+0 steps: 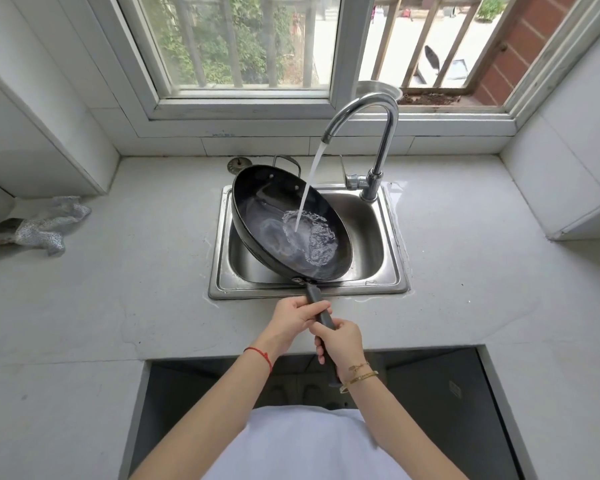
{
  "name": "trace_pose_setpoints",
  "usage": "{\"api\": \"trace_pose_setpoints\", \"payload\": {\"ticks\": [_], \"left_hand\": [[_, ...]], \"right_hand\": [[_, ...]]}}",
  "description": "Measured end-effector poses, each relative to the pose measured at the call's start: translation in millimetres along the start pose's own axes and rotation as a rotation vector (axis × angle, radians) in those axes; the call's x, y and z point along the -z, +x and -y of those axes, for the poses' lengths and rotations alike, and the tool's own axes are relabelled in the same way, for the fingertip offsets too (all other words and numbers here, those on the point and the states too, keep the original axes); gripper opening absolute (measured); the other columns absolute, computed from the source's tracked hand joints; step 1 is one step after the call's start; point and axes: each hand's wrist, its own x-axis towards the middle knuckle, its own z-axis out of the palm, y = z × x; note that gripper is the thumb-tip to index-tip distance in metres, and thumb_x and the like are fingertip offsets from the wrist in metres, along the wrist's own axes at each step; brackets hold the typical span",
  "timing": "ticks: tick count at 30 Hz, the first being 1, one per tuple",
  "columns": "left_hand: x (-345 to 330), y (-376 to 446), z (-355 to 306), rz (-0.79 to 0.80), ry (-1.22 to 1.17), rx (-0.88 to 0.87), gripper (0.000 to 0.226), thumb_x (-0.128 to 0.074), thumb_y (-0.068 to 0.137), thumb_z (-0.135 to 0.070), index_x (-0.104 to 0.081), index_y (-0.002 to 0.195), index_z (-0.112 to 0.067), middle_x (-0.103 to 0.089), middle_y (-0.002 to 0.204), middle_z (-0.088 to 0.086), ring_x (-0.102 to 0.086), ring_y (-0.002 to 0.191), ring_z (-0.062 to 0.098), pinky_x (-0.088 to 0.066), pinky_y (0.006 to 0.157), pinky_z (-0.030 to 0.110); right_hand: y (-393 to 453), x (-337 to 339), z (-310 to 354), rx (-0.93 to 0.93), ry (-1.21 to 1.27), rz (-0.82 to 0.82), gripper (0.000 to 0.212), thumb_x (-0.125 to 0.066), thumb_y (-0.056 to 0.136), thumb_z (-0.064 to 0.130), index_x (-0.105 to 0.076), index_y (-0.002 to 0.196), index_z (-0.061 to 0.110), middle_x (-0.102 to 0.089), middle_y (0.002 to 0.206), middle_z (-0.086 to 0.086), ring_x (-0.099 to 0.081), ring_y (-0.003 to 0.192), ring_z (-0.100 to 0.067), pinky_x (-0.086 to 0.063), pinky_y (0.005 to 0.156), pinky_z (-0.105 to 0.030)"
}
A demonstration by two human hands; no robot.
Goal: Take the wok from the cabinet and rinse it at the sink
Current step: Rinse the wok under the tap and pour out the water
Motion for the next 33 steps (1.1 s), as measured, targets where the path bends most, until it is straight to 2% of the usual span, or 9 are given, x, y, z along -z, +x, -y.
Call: {"api": "trace_pose_setpoints", "payload": {"ticks": [4, 7, 9, 11, 16, 19, 22, 27, 33], "left_hand": [[0.6, 0.2, 4.1, 0.019, -0.002, 0.012, 0.029, -0.075, 0.083, -0.011, -0.069, 0.106, 0.006, -0.075, 0.101, 0.019, -0.074, 0.095, 0.024, -0.057, 0.080, 0.026], [3.6, -0.5, 5.5, 0.041, -0.022, 0.010, 0.026, -0.071, 0.086, -0.011, -0.069, 0.106, 0.006, -0.073, 0.106, 0.021, -0.071, 0.095, 0.029, -0.057, 0.083, 0.032], [6.3, -1.0, 5.5, 0.065, -0.037, 0.013, 0.019, -0.067, 0.089, -0.009, -0.070, 0.103, 0.003, -0.072, 0.109, 0.021, -0.070, 0.097, 0.028, -0.054, 0.088, 0.037], [9.7, -0.7, 7.1, 0.084, -0.058, 0.024, 0.015, -0.063, 0.091, -0.005, -0.069, 0.103, 0.001, -0.071, 0.112, 0.020, -0.070, 0.102, 0.023, -0.054, 0.092, 0.035], [13.2, 4.7, 16.8, 0.079, -0.073, 0.049, 0.025, -0.057, 0.093, 0.001, -0.061, 0.115, 0.010, -0.068, 0.115, 0.020, -0.070, 0.101, 0.019, -0.058, 0.083, 0.025], [15.3, 7.6, 18.3, 0.076, -0.048, 0.057, 0.024, -0.058, 0.093, -0.001, -0.062, 0.116, 0.007, -0.068, 0.117, 0.019, -0.069, 0.103, 0.019, -0.058, 0.082, 0.024], [19.4, 11.5, 22.3, 0.063, -0.035, 0.072, 0.028, -0.058, 0.094, -0.002, -0.060, 0.121, 0.005, -0.068, 0.121, 0.016, -0.068, 0.110, 0.021, -0.057, 0.088, 0.026], [23.6, 18.4, 25.7, 0.040, -0.017, 0.091, 0.025, -0.058, 0.094, -0.002, -0.062, 0.118, 0.000, -0.069, 0.120, 0.014, -0.067, 0.111, 0.020, -0.053, 0.098, 0.033], [28.3, 22.2, 26.0, 0.025, -0.019, 0.114, 0.022, -0.056, 0.094, -0.001, -0.063, 0.115, -0.002, -0.069, 0.119, 0.013, -0.066, 0.113, 0.021, -0.051, 0.099, 0.034]], "right_hand": [[-2.2, 0.3, -0.7, -0.023, 0.012, 0.003, 0.014, -0.066, 0.085, 0.008, -0.060, 0.072, 0.006, -0.056, 0.051, -0.005, -0.049, 0.040, -0.014, -0.044, 0.039, -0.024], [-1.2, 1.5, 4.1, -0.112, 0.097, 0.140, 0.010, -0.063, 0.089, 0.011, -0.058, 0.082, 0.005, -0.054, 0.053, -0.004, -0.048, 0.040, -0.013, -0.043, 0.039, -0.023], [0.9, -0.2, 5.0, -0.106, 0.080, 0.177, 0.010, -0.060, 0.091, 0.012, -0.058, 0.085, 0.004, -0.052, 0.052, -0.004, -0.048, 0.039, -0.013, -0.043, 0.039, -0.022], [2.2, -5.4, 1.3, -0.047, -0.010, 0.140, 0.012, -0.058, 0.090, 0.011, -0.059, 0.080, 0.004, -0.053, 0.052, -0.005, -0.049, 0.038, -0.014, -0.045, 0.039, -0.023], [6.8, -11.7, -14.3, 0.035, -0.128, 0.054, 0.019, -0.061, 0.090, 0.012, -0.060, 0.072, 0.007, -0.055, 0.051, -0.006, -0.050, 0.035, -0.014, -0.046, 0.038, -0.025], [9.9, -13.9, -18.7, 0.049, -0.165, 0.035, 0.019, -0.061, 0.090, 0.015, -0.060, 0.073, 0.007, -0.056, 0.052, -0.006, -0.051, 0.035, -0.014, -0.046, 0.037, -0.025], [13.0, -18.0, -22.4, 0.062, -0.198, 0.015, 0.019, -0.060, 0.090, 0.015, -0.059, 0.072, 0.007, -0.056, 0.051, -0.007, -0.051, 0.035, -0.015, -0.046, 0.037, -0.025], [21.6, -23.2, -30.1, 0.073, -0.230, -0.006, 0.016, -0.060, 0.092, 0.018, -0.061, 0.082, 0.006, -0.058, 0.053, -0.006, -0.053, 0.036, -0.014, -0.048, 0.039, -0.025], [28.7, -26.3, -31.9, 0.077, -0.285, 0.044, 0.016, -0.058, 0.093, 0.018, -0.060, 0.086, 0.004, -0.058, 0.054, -0.005, -0.053, 0.035, -0.011, -0.047, 0.038, -0.024]]}}
